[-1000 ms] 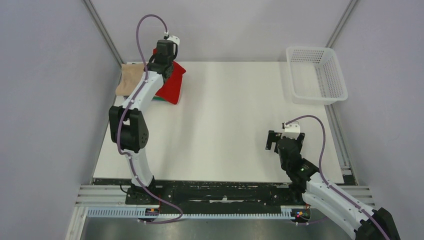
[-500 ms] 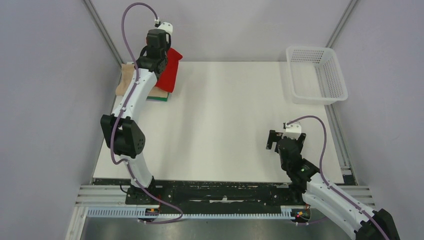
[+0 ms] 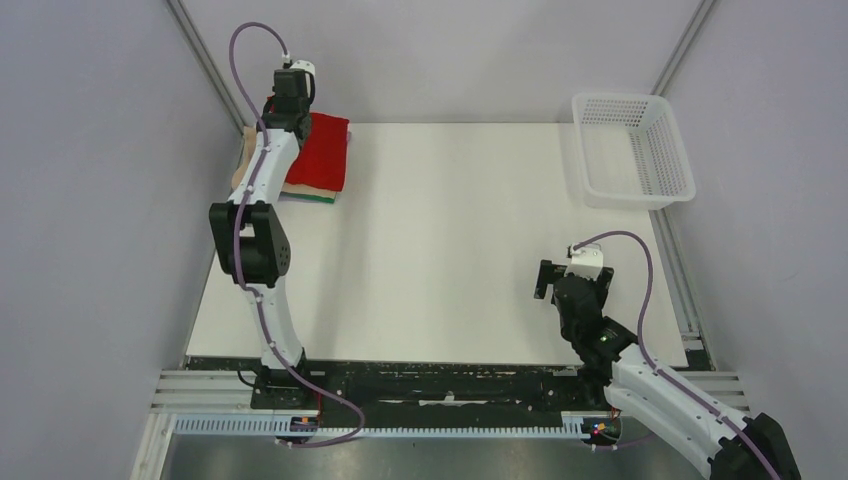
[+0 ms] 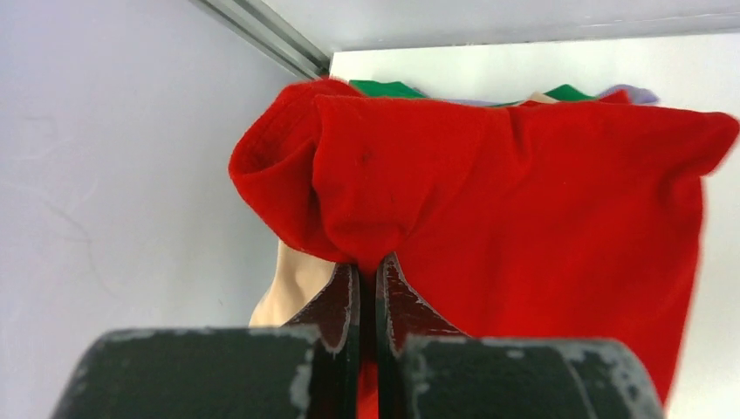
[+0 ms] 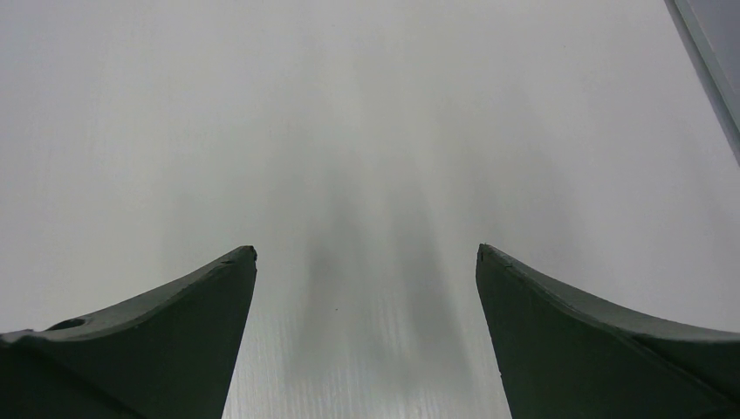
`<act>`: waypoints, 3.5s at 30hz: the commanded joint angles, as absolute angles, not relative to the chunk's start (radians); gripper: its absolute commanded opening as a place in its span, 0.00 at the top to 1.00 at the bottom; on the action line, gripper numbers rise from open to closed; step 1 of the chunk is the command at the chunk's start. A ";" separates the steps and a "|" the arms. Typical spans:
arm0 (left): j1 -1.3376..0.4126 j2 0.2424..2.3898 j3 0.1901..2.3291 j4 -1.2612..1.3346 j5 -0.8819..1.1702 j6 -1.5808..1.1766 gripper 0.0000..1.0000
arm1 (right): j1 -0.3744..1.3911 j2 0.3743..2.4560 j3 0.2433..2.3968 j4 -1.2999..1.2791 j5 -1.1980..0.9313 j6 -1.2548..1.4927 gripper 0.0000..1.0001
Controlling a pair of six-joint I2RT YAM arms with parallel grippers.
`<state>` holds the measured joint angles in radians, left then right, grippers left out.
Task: Fold and stack the t-shirts
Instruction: Put the neatly folded tshirt into the corner of the board with the left arm, then reset both arms
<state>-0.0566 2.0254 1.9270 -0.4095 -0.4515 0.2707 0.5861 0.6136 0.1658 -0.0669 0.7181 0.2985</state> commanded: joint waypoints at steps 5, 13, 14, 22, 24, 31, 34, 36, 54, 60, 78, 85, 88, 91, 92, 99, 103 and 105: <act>0.043 2.212 2.124 -0.322 -0.428 0.215 0.98 | 0.587 0.653 0.211 -0.071 0.796 0.290 0.02; 0.093 2.308 2.190 -0.303 -0.452 0.213 0.98 | 0.585 0.684 0.245 -0.093 0.843 0.272 0.02; 0.099 2.317 2.192 -0.298 -0.463 0.211 0.96 | 0.586 0.692 0.249 -0.094 0.846 0.273 0.02; 0.117 2.307 2.209 -0.304 -0.465 0.153 0.00 | 0.586 0.751 0.273 -0.092 0.848 0.265 0.02; 0.117 2.295 2.209 -0.304 -0.484 0.114 0.00 | 0.586 0.762 0.275 -0.088 0.847 0.267 0.02; 0.101 2.160 2.029 -0.178 -0.301 0.009 0.00 | 0.586 0.793 0.273 -0.065 0.837 0.261 0.02; 0.097 2.085 1.899 -0.032 -0.219 -0.051 0.00 | 0.586 0.805 0.272 -0.062 0.839 0.261 0.02; 0.098 2.053 1.830 0.062 -0.152 -0.058 0.00 | 0.586 0.812 0.271 -0.059 0.839 0.261 0.02; 0.178 2.346 2.088 -0.033 -0.042 -0.143 0.00 | 0.586 0.851 0.290 -0.040 0.865 0.242 0.02; 0.202 2.464 2.190 -0.096 -0.018 -0.177 0.00 | 0.585 0.883 0.315 -0.038 0.857 0.248 0.02; 0.220 2.327 2.065 -0.093 -0.041 -0.244 0.00 | 0.586 0.825 0.325 -0.048 0.782 0.238 0.02; 0.215 1.995 1.668 0.311 -0.024 -0.305 0.00 | 0.586 0.770 0.305 -0.044 0.676 0.174 0.02; 0.210 1.902 1.510 0.438 0.036 -0.345 0.00 | 0.586 0.790 0.311 -0.053 0.644 0.159 0.02; 0.192 1.797 1.372 0.521 0.026 -0.350 0.00 | 0.586 0.804 0.318 -0.068 0.611 0.153 0.02; 0.181 1.753 1.316 0.550 0.022 -0.348 0.00 | 0.586 0.804 0.319 -0.073 0.601 0.151 0.02; -0.041 1.386 1.043 0.425 -0.223 -0.325 0.00 | 0.586 0.749 0.304 -0.045 0.568 0.161 0.02; -0.195 1.165 0.884 0.215 -0.266 -0.455 0.00 | 0.586 0.681 0.289 -0.057 0.592 0.206 0.02; -0.272 1.061 0.795 0.125 -0.255 -0.487 0.00 | 0.587 0.628 0.269 -0.068 0.609 0.234 0.02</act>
